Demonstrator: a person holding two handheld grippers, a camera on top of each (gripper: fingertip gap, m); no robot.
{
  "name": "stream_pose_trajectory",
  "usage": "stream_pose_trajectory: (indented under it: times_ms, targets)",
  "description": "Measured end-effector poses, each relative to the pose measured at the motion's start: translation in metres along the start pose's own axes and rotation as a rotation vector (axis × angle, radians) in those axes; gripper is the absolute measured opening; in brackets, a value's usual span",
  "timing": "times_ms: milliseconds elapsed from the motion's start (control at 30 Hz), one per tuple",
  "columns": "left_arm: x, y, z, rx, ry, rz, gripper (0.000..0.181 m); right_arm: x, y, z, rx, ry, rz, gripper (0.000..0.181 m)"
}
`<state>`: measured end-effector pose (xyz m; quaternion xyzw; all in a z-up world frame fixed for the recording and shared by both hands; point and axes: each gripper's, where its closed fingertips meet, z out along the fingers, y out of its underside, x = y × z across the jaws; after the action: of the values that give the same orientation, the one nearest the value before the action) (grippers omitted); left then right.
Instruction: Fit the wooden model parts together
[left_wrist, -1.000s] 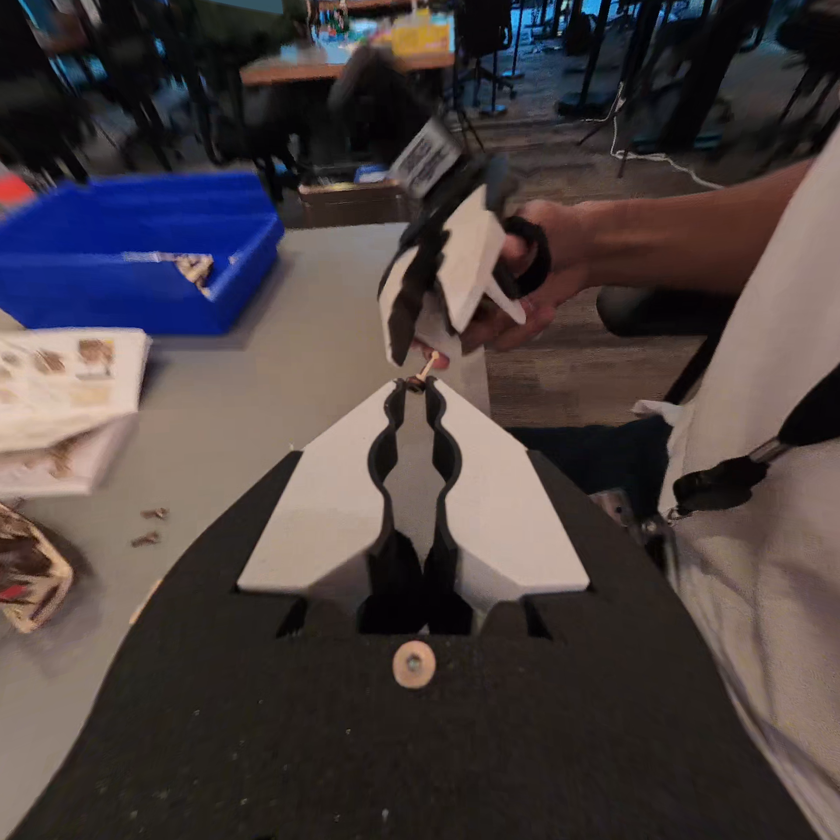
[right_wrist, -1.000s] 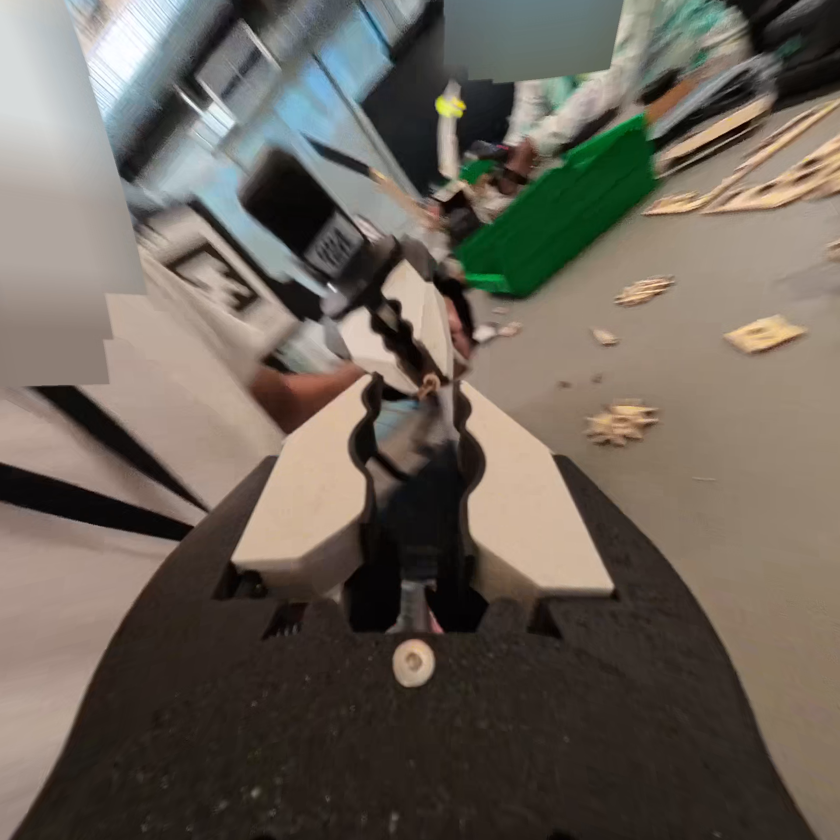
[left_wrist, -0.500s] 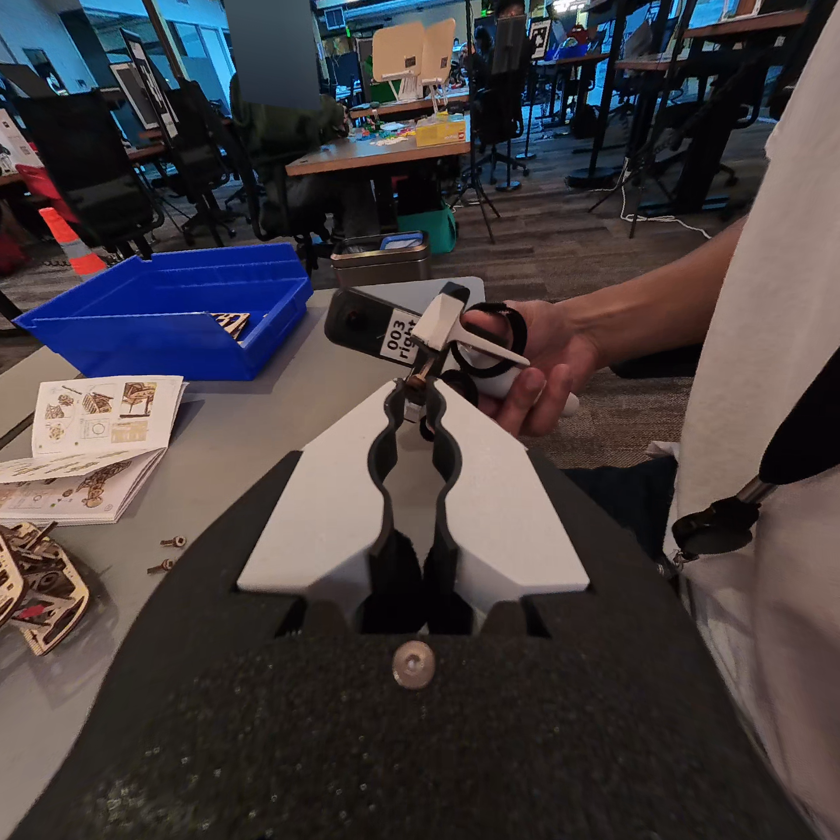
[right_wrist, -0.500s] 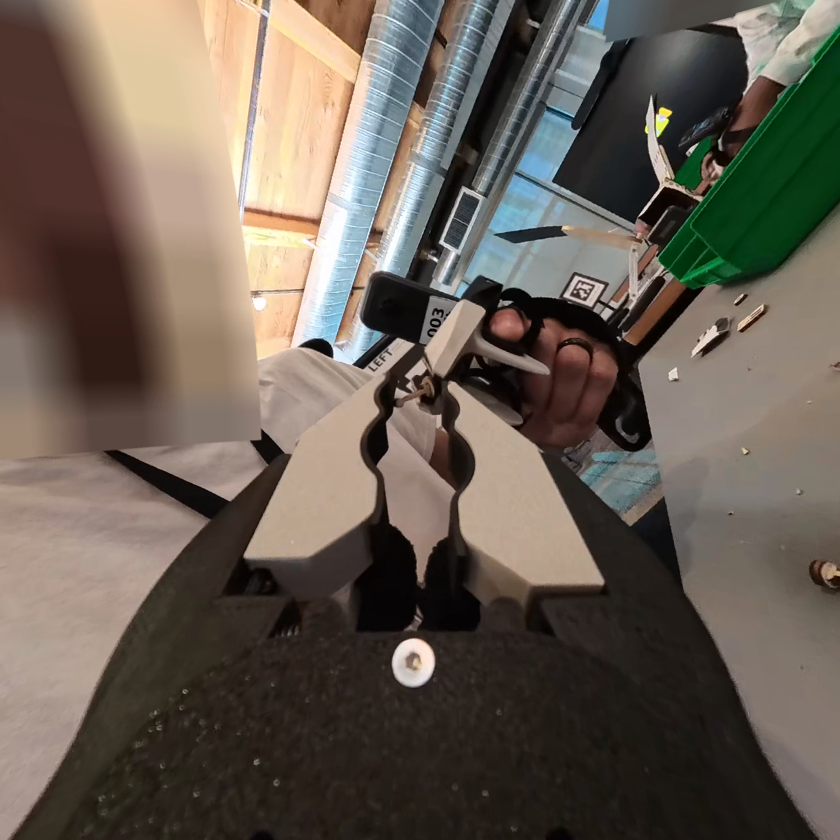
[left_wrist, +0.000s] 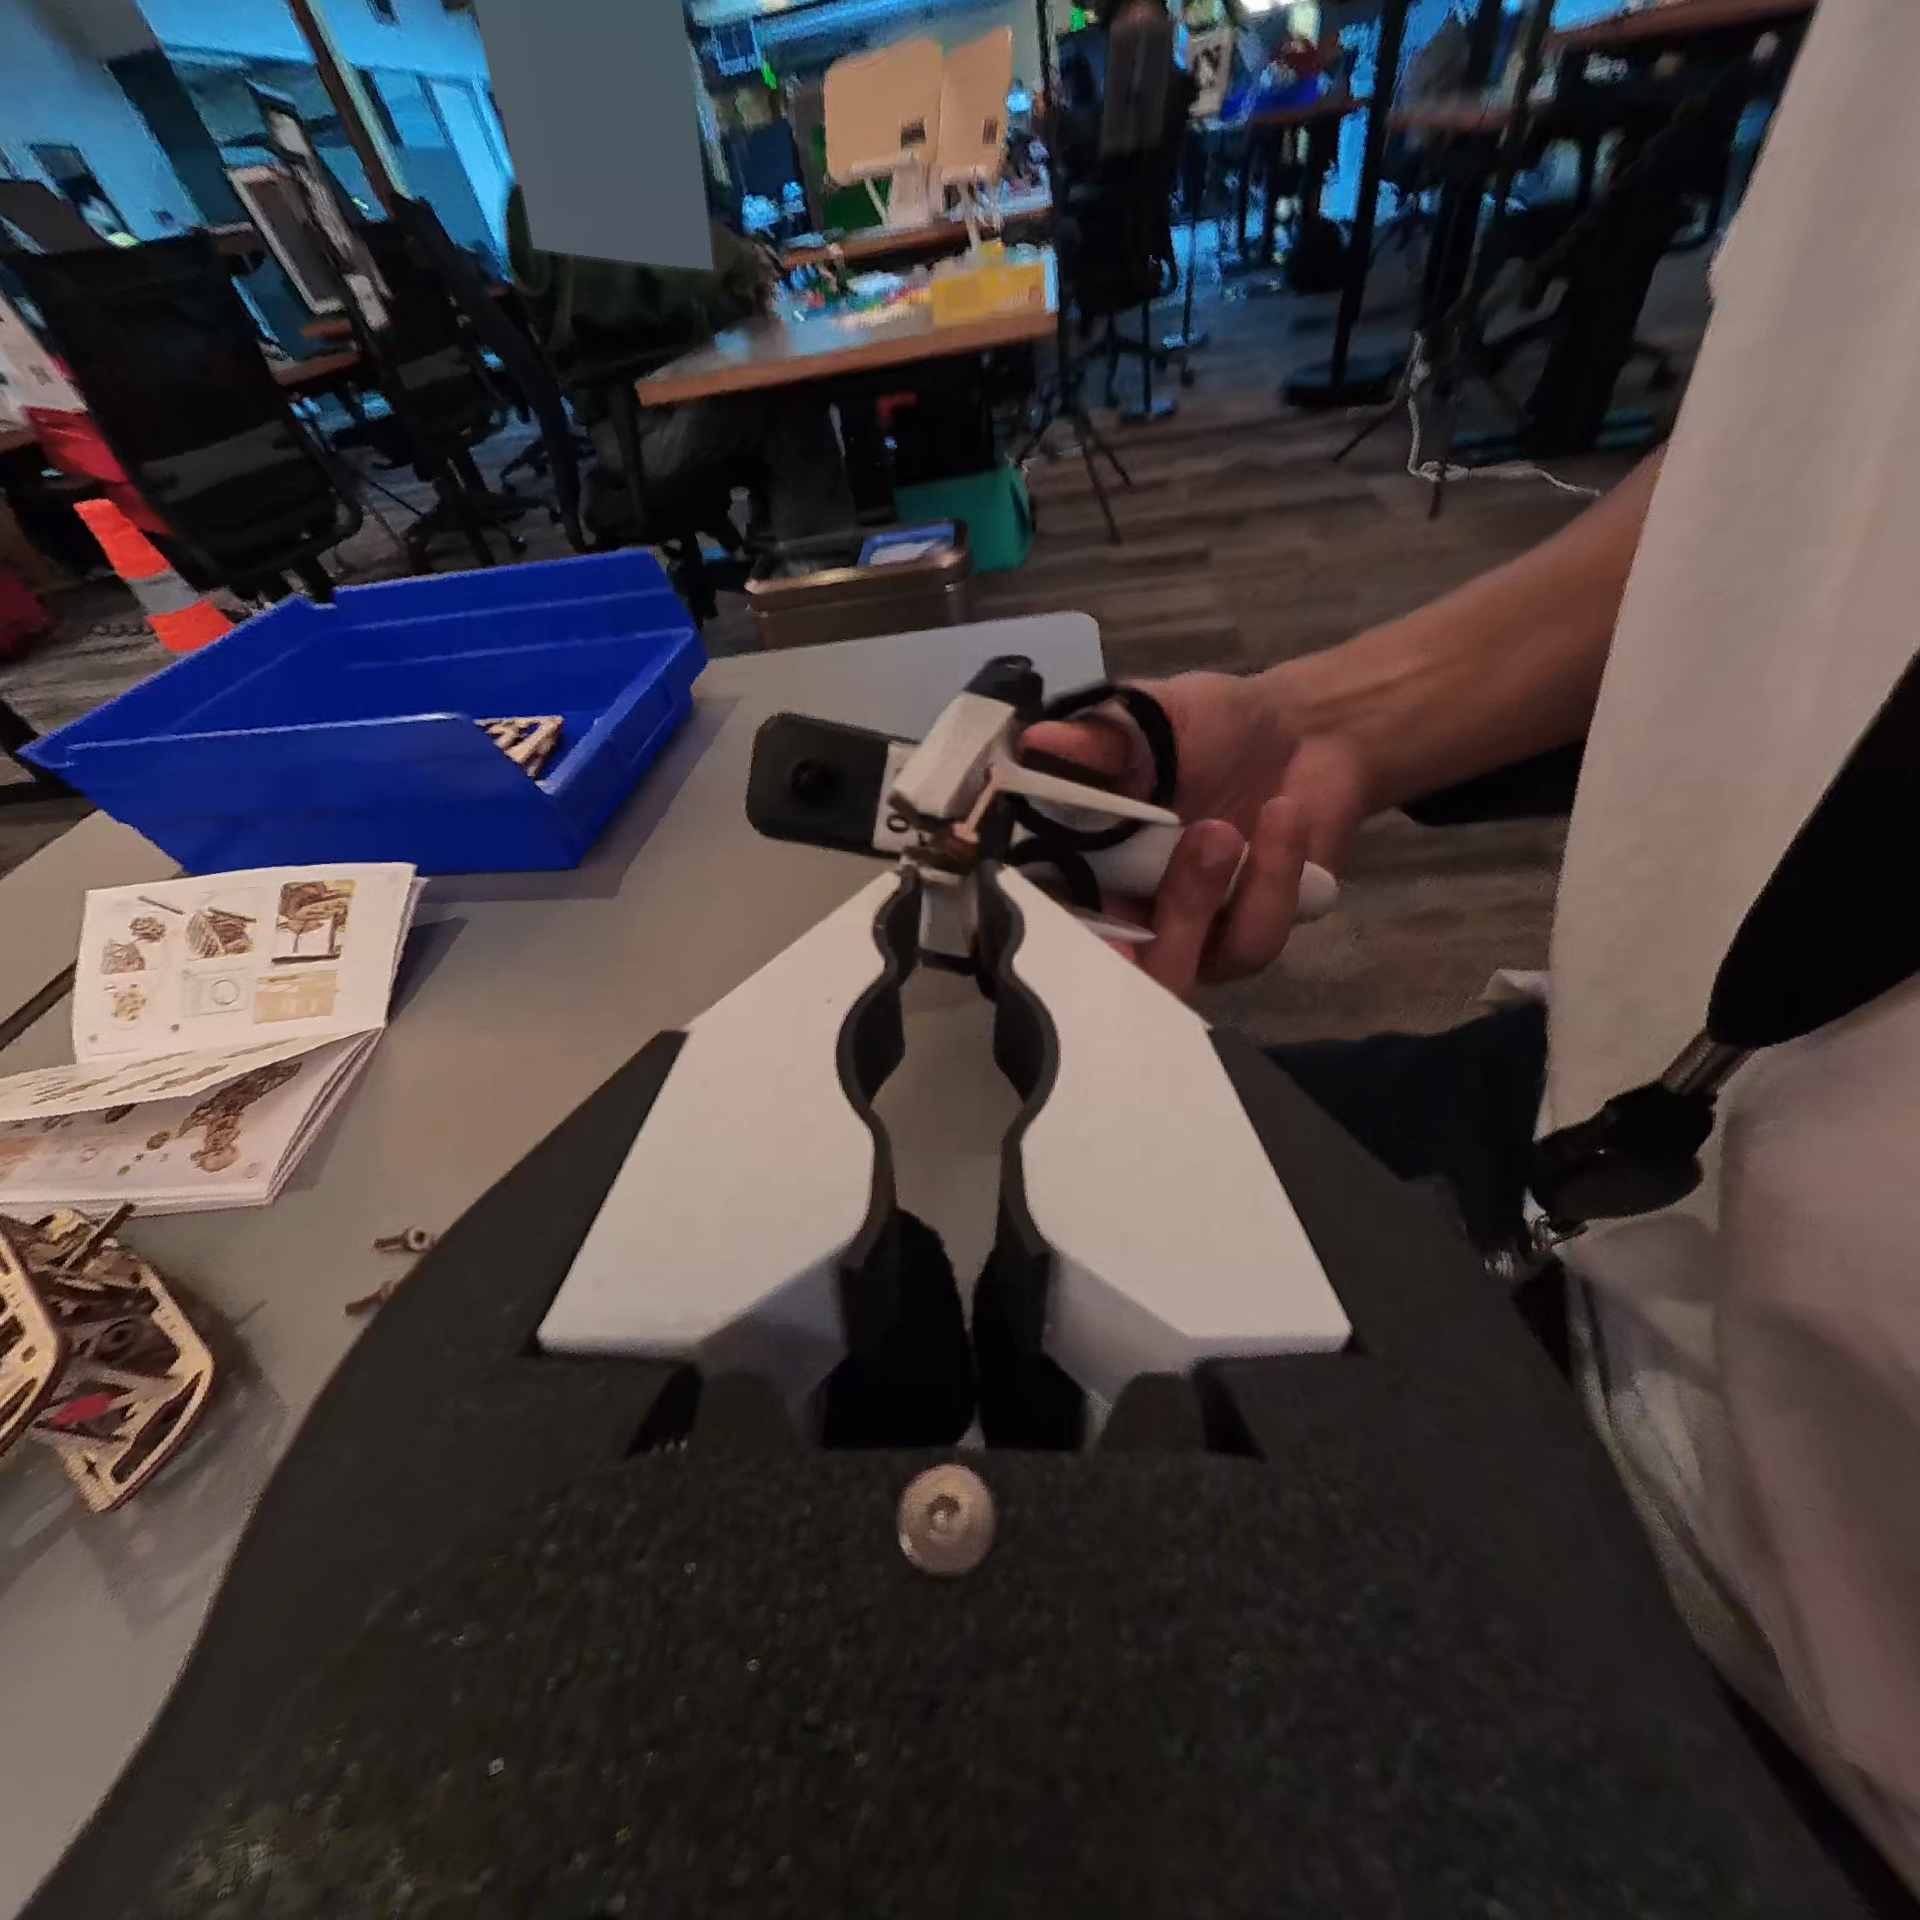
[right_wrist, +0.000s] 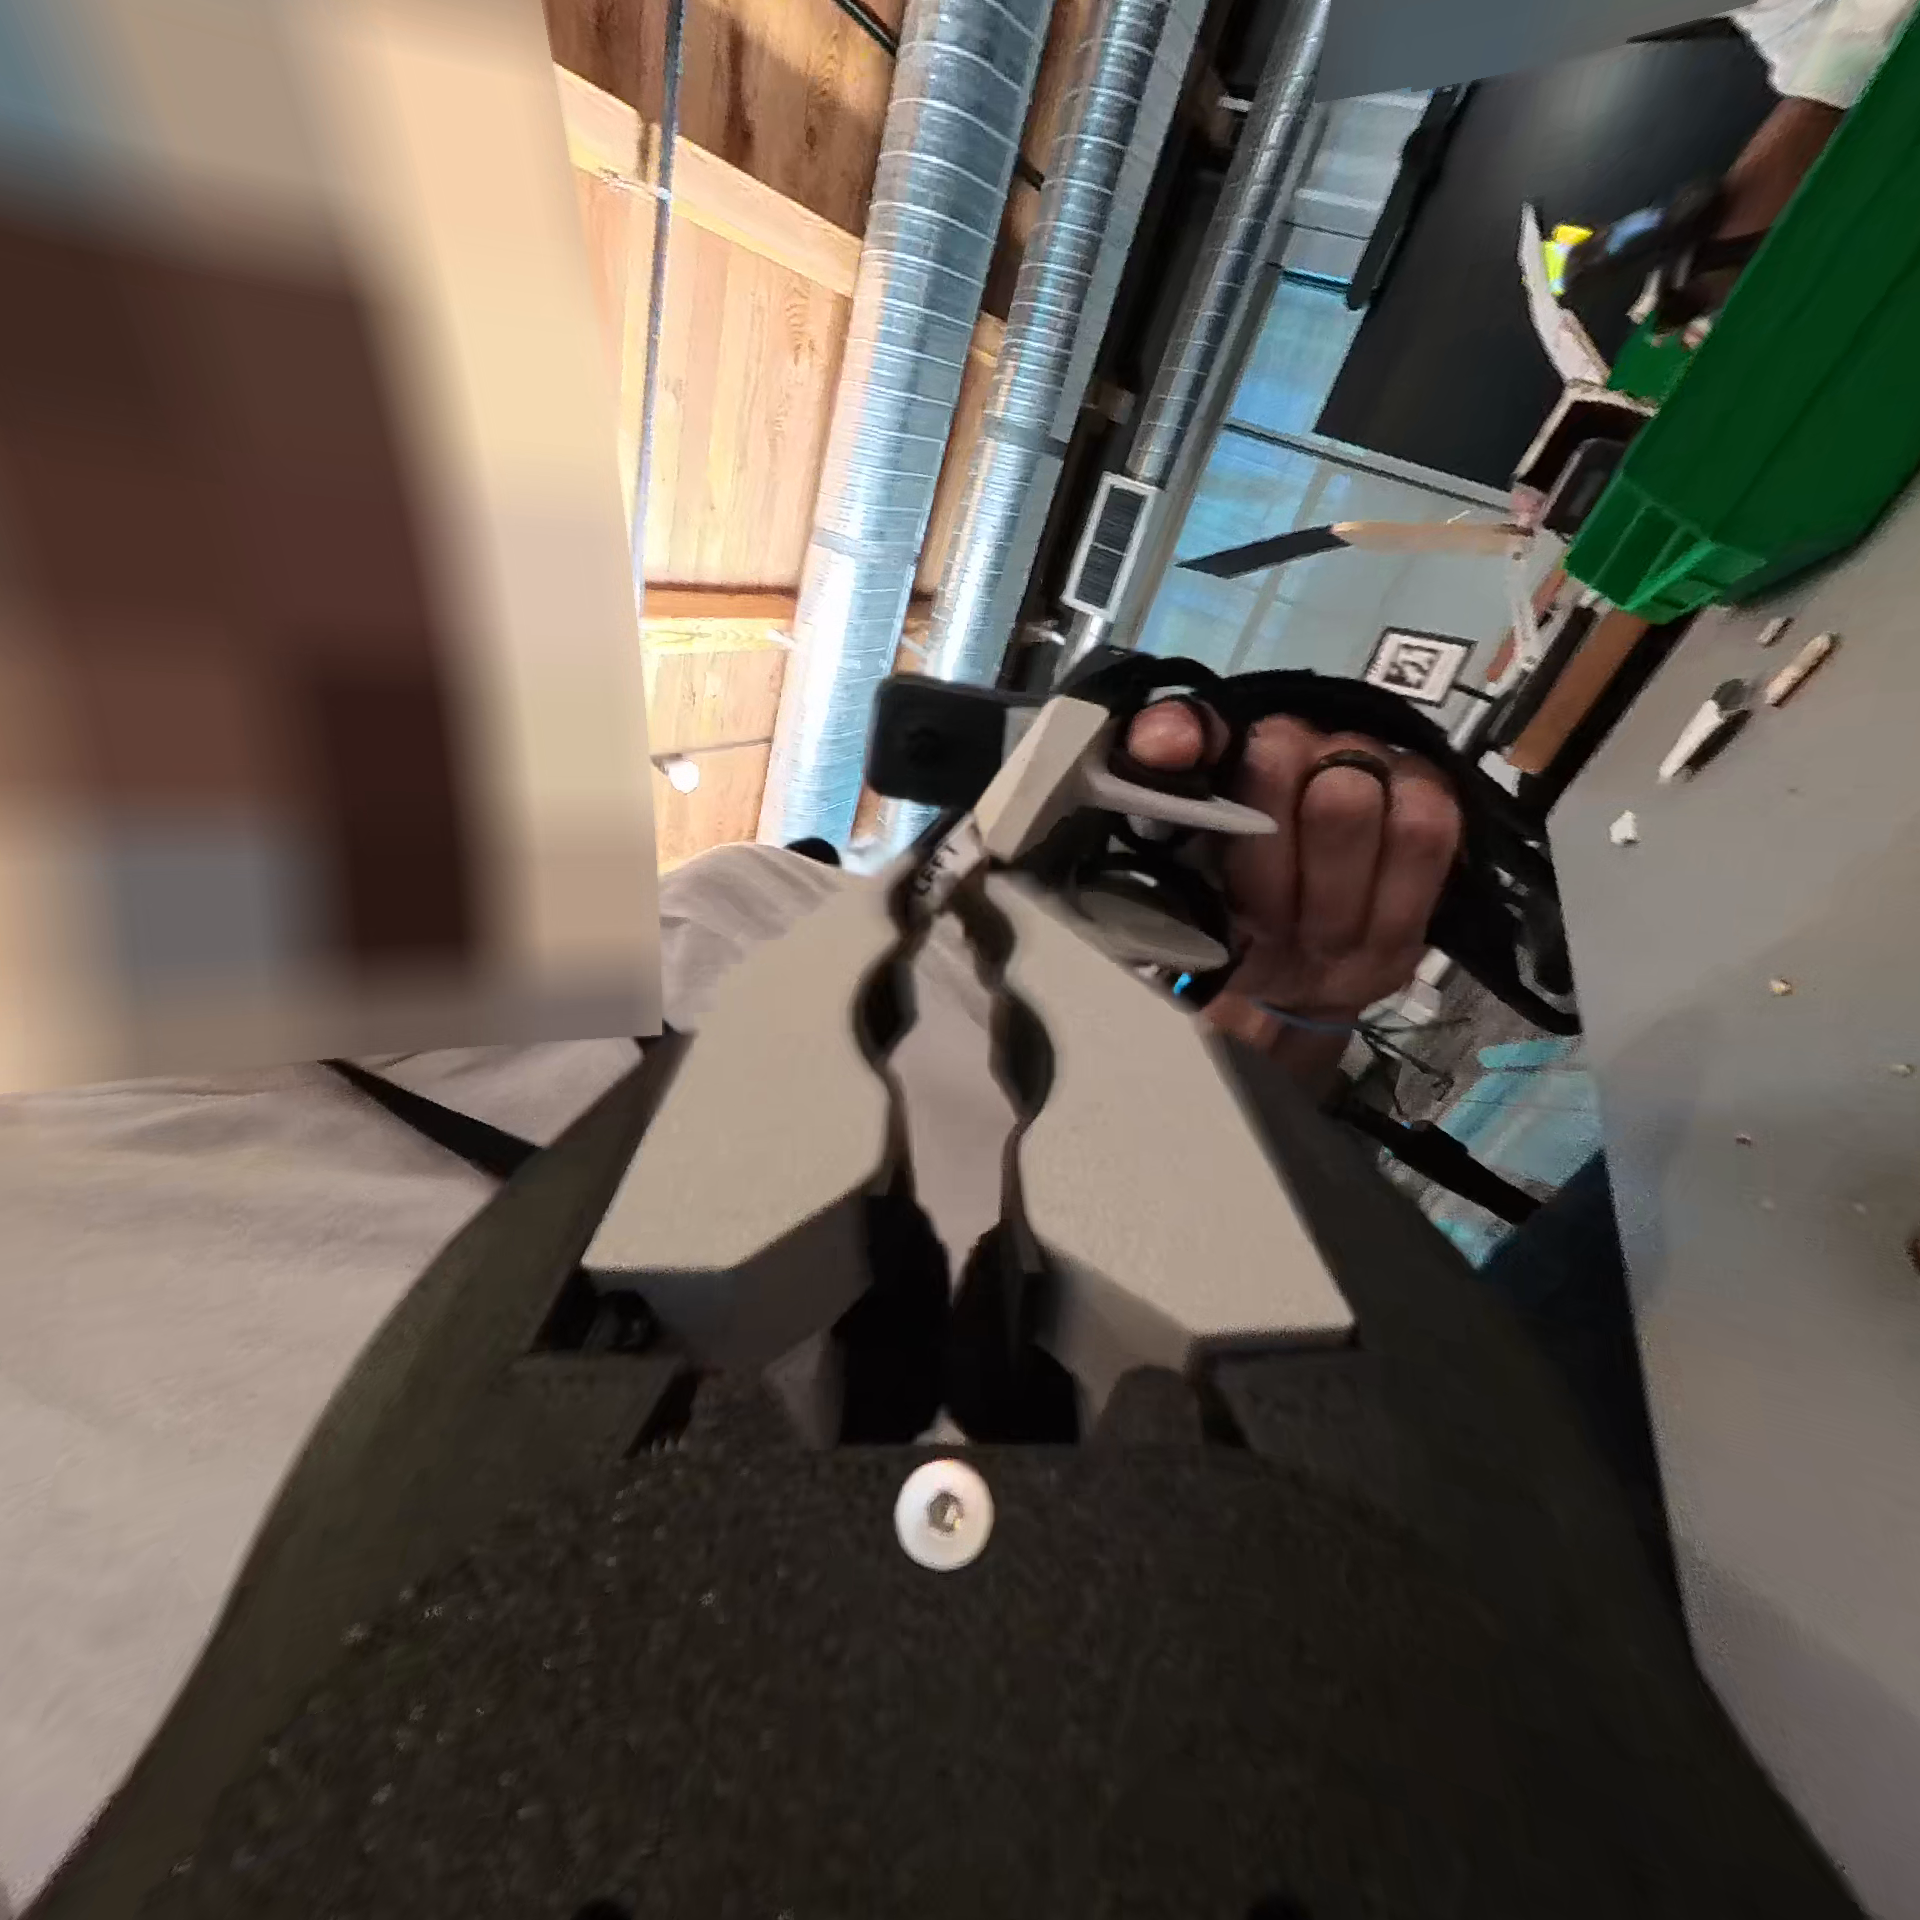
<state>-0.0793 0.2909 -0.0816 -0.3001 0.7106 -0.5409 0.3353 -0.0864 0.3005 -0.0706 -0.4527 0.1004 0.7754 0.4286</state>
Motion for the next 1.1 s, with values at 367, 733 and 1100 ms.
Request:
stream_pose_trajectory:
  times_ms: [367,733,1100]
  targets:
    - [-0.017,0.021,0.003,-0.109,-0.083,-0.052,0.017,0.023,-0.014,-0.01,0.035,0.187,-0.088,0.005]
    - [-0.01,0.01,0.001,-0.052,-0.064,-0.122,0.03,0.018,-0.009,0.002,-0.234,0.472,-0.815,0.006]
    - [0.0,0.009,0.003,-0.069,-0.03,-0.105,0.024,0.014,0.0,0.006,-0.245,0.439,-0.845,0.004]
